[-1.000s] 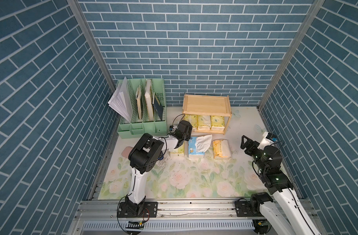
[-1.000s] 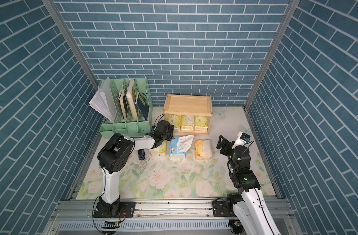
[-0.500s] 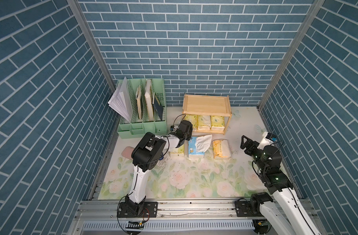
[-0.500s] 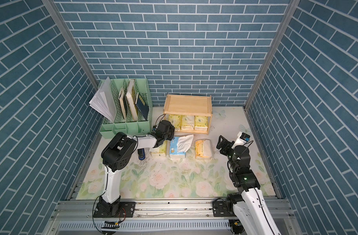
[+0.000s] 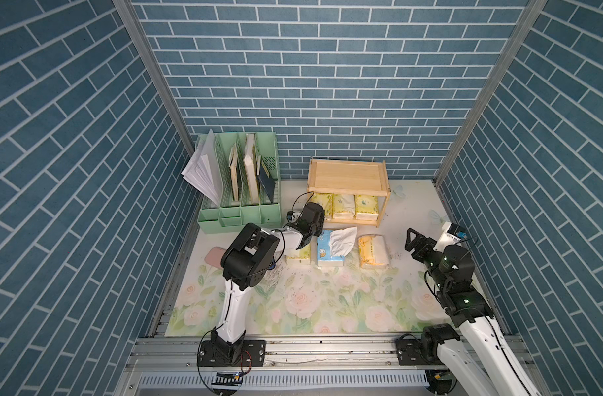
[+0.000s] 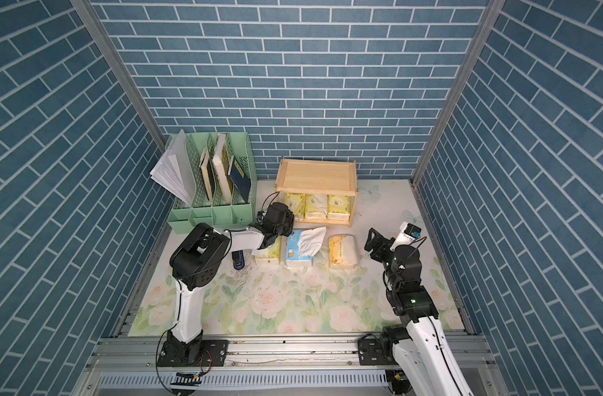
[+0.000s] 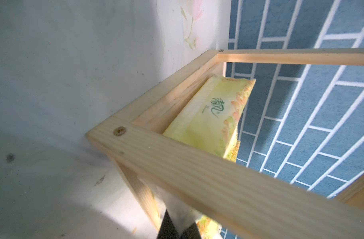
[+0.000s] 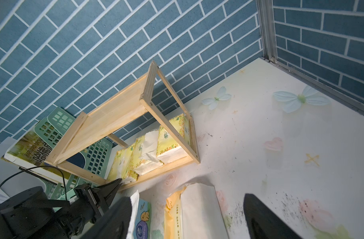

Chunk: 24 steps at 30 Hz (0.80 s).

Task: Remove the tissue boxes from the shelf
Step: Pick up a box of tissues from the shelf.

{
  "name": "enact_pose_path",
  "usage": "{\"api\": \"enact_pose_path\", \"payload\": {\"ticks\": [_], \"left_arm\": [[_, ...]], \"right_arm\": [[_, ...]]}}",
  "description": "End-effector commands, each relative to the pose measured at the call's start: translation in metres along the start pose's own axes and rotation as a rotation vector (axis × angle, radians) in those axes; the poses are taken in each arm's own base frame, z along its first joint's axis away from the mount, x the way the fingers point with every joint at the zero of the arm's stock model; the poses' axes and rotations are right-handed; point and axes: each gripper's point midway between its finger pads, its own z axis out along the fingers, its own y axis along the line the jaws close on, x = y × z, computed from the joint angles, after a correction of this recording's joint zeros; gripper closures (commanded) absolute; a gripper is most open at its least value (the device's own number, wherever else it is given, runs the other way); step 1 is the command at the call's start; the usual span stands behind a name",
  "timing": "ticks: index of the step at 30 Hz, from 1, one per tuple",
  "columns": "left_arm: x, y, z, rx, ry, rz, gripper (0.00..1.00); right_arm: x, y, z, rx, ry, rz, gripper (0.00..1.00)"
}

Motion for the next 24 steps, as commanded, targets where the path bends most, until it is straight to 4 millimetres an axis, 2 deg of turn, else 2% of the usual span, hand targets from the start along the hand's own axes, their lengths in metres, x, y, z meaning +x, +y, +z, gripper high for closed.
{"api": "enact_pose_path", "payload": {"ticks": [1,9,19,24], "left_arm": [[-0.001,-0.019,-0.019,0.034,-0.026,0.042,1.0],[0.006,-0.032,-0.05,0.065,-0.01,0.091,1.0],[0.009,-0.026,-0.1,0.034,0.006,0.199,1.0],[0.006,-0.015,-0.138,0.011,-0.011,0.243,1.0]], "right_arm": [[-0.006,0.0,-0.001,0.003,-0.023,-0.03,0.12],[-0.002,-0.001,0.001,-0.001,-0.016,-0.027,0.12],[0.0,0.003,0.003,-0.025,-0.006,-0.027,0.12],[0.003,0.004,0.004,-0.038,0.001,-0.023,0.12]]}}
